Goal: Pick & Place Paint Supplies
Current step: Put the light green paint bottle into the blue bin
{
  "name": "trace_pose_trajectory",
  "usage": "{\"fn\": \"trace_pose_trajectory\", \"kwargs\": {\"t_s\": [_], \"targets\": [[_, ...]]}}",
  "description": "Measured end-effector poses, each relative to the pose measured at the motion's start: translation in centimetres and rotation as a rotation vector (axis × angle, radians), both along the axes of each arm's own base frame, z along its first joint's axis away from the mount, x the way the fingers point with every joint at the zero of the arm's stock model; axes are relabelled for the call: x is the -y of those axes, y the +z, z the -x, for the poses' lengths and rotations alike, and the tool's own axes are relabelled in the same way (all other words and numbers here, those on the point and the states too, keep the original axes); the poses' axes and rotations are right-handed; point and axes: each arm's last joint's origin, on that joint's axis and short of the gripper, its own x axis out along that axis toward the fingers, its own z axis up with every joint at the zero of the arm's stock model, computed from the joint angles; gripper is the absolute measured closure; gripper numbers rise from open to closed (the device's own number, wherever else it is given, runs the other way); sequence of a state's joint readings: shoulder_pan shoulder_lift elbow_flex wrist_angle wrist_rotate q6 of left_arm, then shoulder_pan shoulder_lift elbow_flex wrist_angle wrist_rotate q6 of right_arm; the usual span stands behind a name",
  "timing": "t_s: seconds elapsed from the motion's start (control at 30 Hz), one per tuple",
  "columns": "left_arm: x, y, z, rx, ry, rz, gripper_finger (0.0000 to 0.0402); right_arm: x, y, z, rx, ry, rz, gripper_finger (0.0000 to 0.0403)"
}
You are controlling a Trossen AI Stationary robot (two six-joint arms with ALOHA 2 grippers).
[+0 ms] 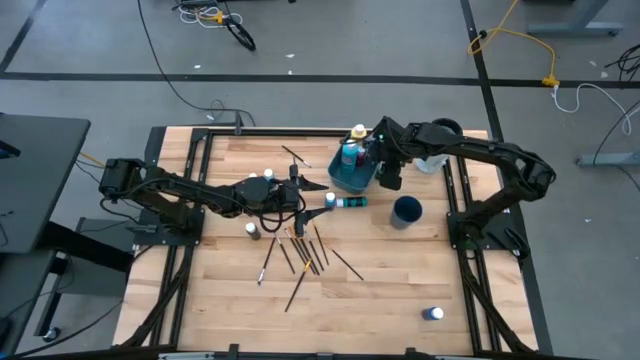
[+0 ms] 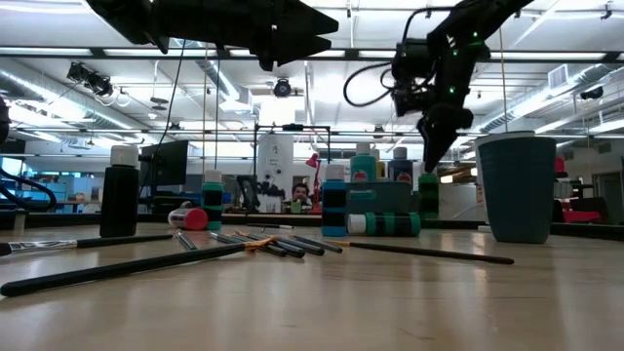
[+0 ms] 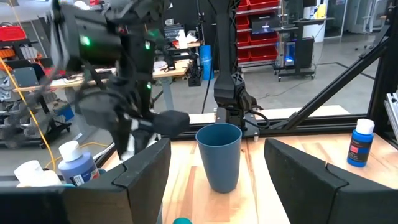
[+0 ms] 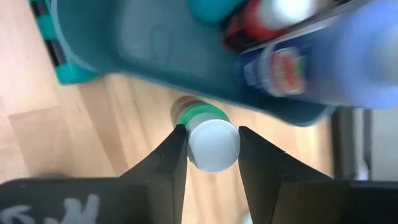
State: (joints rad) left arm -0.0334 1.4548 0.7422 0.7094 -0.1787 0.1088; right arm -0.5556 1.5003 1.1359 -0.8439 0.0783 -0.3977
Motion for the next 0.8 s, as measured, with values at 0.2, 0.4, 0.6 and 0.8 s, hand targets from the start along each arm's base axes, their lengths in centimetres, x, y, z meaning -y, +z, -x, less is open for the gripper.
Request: {"fn": "trace_pose_trajectory", "kwargs": {"t_s": [0.2,0.4,0.6,0.8], "targets": [[0.0,0.0,0.0,0.000,0.000,0.000,0.0136,0.4,2.4,-0.6,0.084,-0.019,0.056,0.0286],[0.0,0.0,0.0,-0.001,0.000,-0.002,0.0136,0.5,2.5,-0.7,0.090,-0.001,0.061,0.0286],[0.0,0.0,0.0,-0.001,0.000,-0.001,0.0136,1.4,2.3,-1.6,0.161,-0.010,0.093,0.0286],[0.0,0.0,0.0,-0.001,0.000,-0.001,0.0136,2.1,0.6,-2.4,0.133,-0.021,0.044,0.0285]]}}
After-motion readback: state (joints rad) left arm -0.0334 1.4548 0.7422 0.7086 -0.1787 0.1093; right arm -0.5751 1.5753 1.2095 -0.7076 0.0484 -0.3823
